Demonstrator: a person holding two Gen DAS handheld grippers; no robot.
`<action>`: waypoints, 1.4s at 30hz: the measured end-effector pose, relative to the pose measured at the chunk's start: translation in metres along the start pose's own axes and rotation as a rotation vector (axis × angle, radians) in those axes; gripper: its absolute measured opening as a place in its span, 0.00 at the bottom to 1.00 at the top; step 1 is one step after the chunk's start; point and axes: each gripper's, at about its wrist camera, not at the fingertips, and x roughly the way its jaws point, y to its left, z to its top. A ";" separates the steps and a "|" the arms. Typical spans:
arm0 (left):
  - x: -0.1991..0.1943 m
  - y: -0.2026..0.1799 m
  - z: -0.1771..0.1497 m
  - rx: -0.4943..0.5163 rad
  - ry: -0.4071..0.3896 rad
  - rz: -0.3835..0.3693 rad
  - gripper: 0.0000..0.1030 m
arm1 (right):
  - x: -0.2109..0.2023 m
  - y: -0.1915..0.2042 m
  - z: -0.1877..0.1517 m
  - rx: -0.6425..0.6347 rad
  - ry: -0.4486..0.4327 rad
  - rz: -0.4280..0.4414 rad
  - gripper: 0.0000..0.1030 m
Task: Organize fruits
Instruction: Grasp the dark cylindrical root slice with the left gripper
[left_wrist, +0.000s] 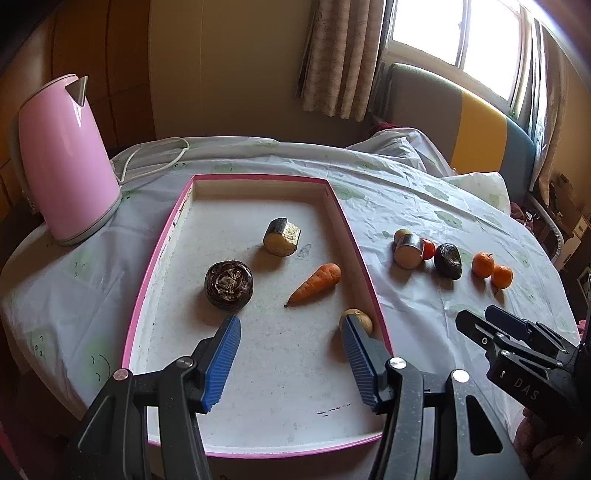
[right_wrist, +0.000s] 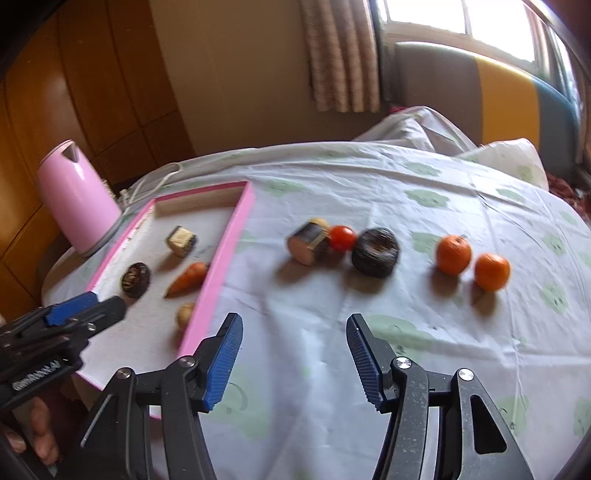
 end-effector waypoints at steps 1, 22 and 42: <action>0.000 0.000 0.001 -0.004 0.004 -0.013 0.56 | 0.001 -0.006 -0.001 0.013 0.005 -0.014 0.58; 0.051 -0.091 0.053 0.213 0.092 -0.198 0.43 | -0.003 -0.074 -0.019 0.113 -0.004 -0.138 0.58; 0.138 -0.123 0.071 0.229 0.236 -0.216 0.39 | 0.008 -0.087 -0.022 0.119 0.005 -0.126 0.61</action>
